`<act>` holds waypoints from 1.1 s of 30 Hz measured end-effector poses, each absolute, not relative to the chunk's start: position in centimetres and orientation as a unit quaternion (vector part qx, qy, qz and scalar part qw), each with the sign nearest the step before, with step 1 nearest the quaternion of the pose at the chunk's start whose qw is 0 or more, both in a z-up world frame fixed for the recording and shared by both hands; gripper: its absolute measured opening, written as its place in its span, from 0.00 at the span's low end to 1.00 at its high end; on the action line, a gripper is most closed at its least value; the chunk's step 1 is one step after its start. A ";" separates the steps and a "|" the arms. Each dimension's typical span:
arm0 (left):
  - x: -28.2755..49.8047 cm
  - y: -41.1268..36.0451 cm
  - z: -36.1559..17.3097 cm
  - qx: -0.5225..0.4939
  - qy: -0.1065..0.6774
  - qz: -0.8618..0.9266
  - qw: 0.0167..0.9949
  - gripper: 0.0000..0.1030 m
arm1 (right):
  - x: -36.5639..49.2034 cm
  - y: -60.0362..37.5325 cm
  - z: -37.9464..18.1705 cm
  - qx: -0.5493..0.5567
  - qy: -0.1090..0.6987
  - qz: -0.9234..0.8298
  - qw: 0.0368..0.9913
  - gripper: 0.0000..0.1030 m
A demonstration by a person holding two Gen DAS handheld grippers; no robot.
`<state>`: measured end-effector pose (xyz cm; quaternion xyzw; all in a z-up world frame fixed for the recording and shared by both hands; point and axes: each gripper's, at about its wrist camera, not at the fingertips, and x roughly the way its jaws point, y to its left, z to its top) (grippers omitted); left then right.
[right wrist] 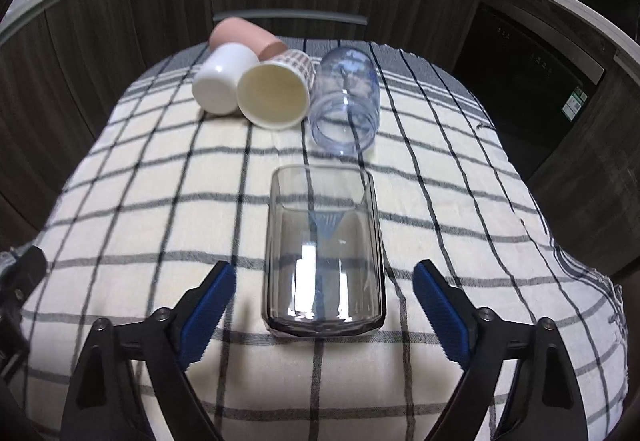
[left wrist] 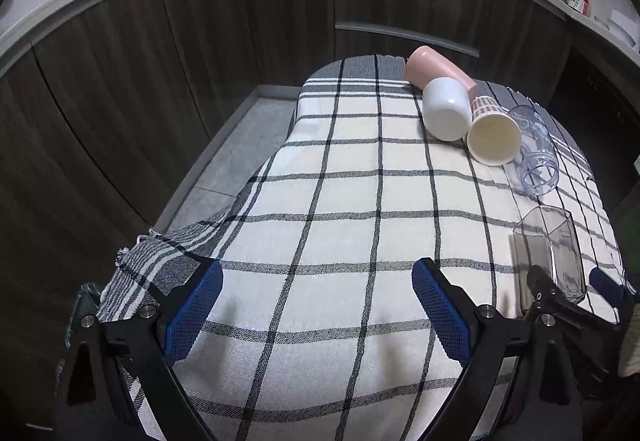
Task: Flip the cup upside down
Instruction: 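Move the right tool to the glass cup and grasp its sides, then lift and rotate the glass cup with the right tool, rim downward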
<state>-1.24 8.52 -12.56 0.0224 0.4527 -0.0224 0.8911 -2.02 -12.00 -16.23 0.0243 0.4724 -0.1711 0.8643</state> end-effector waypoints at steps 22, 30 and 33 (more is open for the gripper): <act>-1.3 5.5 -9.9 0.005 0.456 -0.059 0.888 0.94 | 0.0 -15.6 -14.7 0.041 0.631 -0.092 0.769 0.65; -1.2 3.9 -8.1 0.003 0.443 -0.078 0.893 0.99 | 2.6 -15.4 -12.6 0.001 0.759 -0.025 0.650 0.65; -0.8 4.1 -8.1 -0.006 0.448 -0.077 0.891 0.99 | 3.7 -15.4 -13.5 0.017 0.796 -0.013 0.604 0.65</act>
